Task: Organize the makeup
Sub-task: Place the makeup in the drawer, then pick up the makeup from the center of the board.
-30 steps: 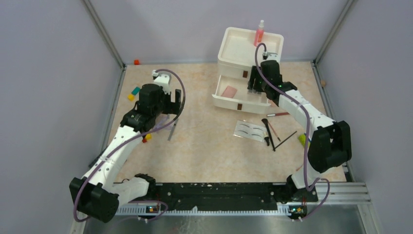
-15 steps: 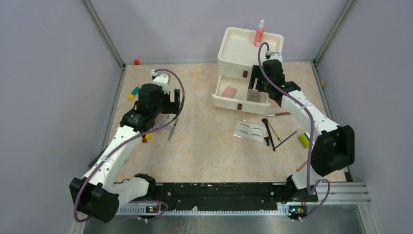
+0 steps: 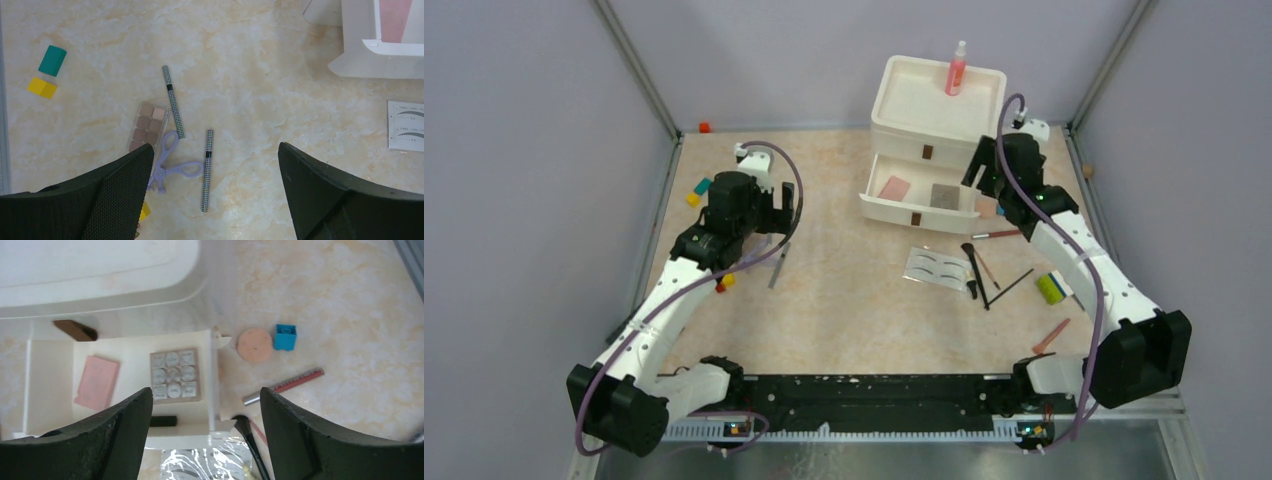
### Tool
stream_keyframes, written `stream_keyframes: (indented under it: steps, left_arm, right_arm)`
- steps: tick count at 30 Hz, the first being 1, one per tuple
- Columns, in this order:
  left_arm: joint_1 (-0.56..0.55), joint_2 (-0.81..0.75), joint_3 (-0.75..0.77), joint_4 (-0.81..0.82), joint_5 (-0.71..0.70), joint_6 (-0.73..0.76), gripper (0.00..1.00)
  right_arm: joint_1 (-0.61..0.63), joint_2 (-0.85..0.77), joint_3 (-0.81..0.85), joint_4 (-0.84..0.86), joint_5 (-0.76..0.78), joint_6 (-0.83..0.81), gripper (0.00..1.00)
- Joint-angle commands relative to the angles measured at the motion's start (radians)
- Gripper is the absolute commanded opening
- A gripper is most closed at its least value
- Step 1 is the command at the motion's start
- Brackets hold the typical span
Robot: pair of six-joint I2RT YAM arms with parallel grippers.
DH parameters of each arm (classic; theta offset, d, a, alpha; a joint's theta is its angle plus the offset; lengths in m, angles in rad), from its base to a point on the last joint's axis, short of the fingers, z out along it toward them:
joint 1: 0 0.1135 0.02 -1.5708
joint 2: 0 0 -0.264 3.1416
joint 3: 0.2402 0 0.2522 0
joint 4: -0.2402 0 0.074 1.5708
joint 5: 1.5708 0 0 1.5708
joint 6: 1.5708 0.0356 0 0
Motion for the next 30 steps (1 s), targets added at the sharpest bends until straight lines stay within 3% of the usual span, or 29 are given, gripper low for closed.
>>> stream_keyframes:
  steps: [1,5,10,30]
  left_arm:
    - [0.006,-0.014,-0.003,0.036,-0.002,0.007,0.99]
    - [0.005,-0.012,0.002,0.031,0.0,0.002,0.99]
    - [0.006,-0.015,0.002,0.031,-0.018,-0.006,0.99]
    - [0.005,0.044,-0.007,0.057,-0.005,-0.009,0.99]
  right_arm:
    - [-0.056,-0.057,-0.056,-0.052,0.069,0.071,0.77]
    - [-0.058,-0.063,-0.068,-0.113,0.176,0.149,0.78]
    - [-0.058,-0.033,-0.026,-0.331,0.362,0.446,0.82]
    - [-0.057,-0.129,-0.272,-0.345,0.345,0.533,0.83]
